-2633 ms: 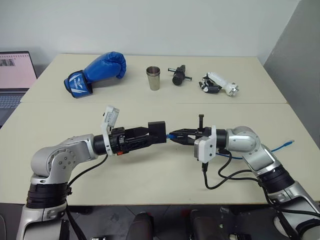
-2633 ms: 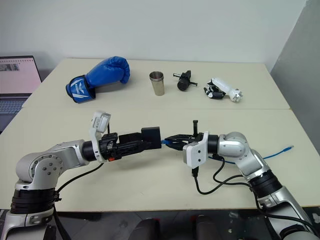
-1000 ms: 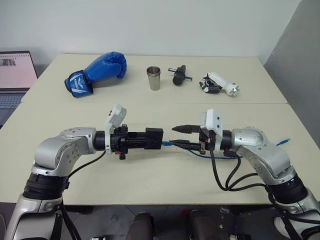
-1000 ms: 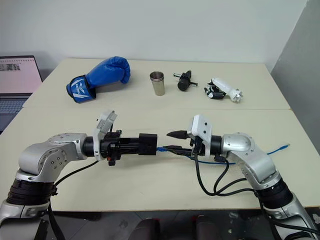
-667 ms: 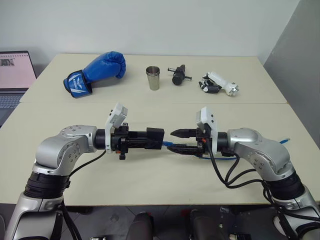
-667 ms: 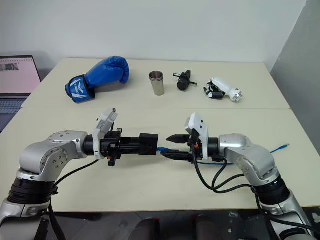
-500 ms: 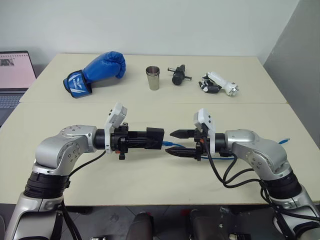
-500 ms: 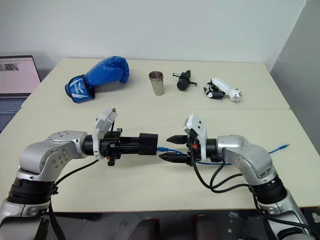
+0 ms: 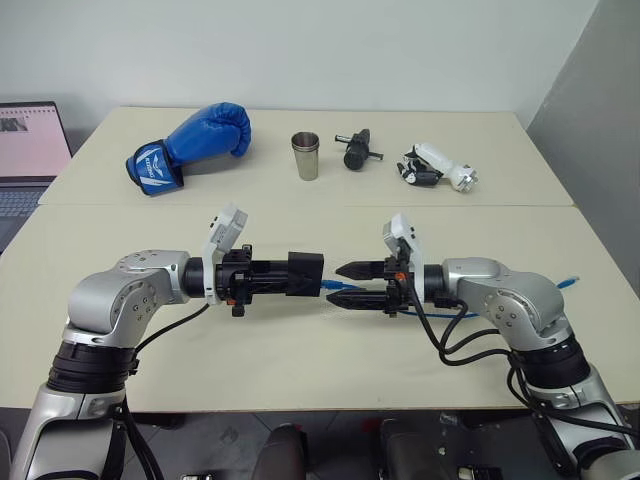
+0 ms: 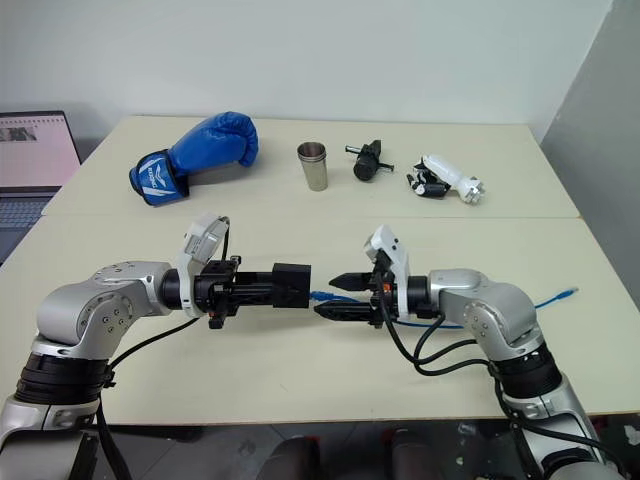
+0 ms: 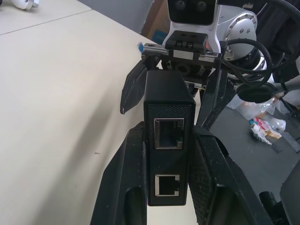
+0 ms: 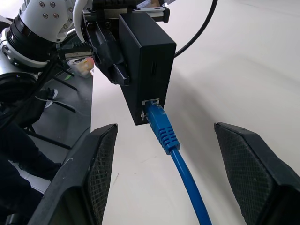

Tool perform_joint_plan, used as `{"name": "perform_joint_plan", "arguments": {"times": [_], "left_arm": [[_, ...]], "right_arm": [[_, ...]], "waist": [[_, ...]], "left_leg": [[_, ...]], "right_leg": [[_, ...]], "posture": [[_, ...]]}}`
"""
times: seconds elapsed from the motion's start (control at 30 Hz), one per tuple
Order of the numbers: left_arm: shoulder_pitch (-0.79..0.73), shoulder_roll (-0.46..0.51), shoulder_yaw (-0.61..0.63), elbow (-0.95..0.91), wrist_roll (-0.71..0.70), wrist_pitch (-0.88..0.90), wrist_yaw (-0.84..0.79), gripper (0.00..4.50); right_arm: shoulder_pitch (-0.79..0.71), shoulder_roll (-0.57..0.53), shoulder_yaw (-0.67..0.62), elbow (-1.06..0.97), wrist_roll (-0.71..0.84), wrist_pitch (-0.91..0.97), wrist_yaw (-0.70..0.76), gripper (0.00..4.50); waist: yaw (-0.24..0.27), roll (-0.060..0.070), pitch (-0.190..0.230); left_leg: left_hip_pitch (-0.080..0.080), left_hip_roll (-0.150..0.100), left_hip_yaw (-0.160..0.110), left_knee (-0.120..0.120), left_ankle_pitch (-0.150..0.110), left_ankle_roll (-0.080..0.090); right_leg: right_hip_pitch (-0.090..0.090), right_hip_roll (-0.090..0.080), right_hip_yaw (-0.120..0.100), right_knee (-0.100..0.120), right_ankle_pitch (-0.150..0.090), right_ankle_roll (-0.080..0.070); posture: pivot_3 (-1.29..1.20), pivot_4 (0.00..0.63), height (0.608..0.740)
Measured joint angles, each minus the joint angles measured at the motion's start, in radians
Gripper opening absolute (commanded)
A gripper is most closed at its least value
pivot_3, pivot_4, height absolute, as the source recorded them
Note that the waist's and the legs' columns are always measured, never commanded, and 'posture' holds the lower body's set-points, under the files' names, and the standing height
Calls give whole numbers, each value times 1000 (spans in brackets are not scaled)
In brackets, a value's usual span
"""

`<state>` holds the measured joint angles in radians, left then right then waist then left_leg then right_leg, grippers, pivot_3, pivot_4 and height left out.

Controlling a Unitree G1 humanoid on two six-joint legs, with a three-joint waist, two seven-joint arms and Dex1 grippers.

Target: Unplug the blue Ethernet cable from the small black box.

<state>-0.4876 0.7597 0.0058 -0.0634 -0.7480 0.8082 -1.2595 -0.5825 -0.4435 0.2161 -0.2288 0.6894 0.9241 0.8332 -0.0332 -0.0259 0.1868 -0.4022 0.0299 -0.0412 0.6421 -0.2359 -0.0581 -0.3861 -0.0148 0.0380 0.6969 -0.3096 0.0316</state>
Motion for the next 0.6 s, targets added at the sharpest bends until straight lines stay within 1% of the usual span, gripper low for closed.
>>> {"name": "perform_joint_plan", "arguments": {"times": [0.27,0.6], "left_arm": [[0,-1,0,0,0,10,0,799],[0,-11,0,0,0,10,1,799]], "right_arm": [[-28,38,-18,6,8,28,-8,3476],[-28,45,-17,21,-8,33,-9,3476]], "waist": [[0,0,0],[0,0,0]], "left_leg": [[0,0,0,0,0,0],[0,0,1,0,0,0]], "right_leg": [[-1,0,0,0,0,0],[-1,0,0,0,0,0]], "posture": [[0,150,740],[0,150,740]]}}
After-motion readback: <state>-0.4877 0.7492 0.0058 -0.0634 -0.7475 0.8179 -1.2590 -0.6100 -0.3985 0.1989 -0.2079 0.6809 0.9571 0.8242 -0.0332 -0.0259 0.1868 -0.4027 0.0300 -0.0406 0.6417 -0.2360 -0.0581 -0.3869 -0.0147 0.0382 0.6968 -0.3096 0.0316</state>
